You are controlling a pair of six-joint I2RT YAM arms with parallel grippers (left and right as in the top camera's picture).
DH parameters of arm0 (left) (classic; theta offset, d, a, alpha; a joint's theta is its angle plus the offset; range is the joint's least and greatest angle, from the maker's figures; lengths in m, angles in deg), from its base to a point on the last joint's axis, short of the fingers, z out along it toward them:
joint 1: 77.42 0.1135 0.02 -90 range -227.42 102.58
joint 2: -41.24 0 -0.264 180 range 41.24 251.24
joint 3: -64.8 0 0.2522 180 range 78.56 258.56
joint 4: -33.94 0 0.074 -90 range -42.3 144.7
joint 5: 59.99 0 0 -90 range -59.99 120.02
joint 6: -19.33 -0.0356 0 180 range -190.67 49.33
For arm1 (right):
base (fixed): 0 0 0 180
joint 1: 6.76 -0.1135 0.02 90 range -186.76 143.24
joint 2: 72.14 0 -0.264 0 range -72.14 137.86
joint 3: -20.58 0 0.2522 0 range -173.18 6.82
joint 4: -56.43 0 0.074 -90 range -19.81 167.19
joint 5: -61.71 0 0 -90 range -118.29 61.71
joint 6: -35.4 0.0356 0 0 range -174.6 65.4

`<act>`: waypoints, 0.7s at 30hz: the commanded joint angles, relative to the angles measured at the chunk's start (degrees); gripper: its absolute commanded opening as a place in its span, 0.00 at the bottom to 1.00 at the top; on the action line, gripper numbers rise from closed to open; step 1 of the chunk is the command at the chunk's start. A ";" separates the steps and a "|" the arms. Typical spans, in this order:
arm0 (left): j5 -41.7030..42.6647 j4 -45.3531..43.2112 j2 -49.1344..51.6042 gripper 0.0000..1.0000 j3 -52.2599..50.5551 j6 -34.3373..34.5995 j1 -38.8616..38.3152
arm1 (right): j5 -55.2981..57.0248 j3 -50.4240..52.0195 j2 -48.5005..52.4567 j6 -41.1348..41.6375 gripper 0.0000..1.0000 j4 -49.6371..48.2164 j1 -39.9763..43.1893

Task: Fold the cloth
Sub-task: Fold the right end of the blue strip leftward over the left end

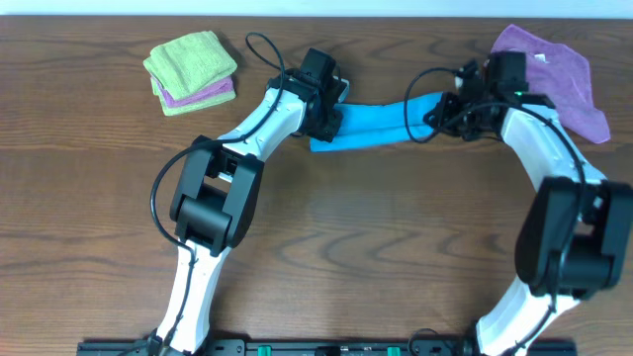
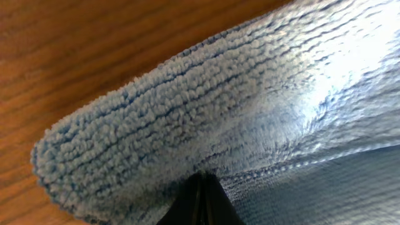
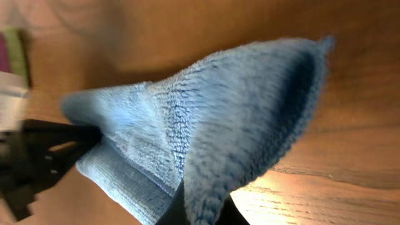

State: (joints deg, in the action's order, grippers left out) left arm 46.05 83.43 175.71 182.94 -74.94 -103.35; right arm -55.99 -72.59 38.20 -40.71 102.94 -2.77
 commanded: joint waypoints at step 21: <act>-0.50 1.73 -1.29 0.06 -2.08 0.46 0.13 | 4.79 -0.83 -2.34 -7.02 0.01 5.92 -11.80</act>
State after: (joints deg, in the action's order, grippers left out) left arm 46.57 84.76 175.17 182.50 -74.94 -103.55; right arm -52.10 -72.75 36.54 -44.89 108.21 -13.15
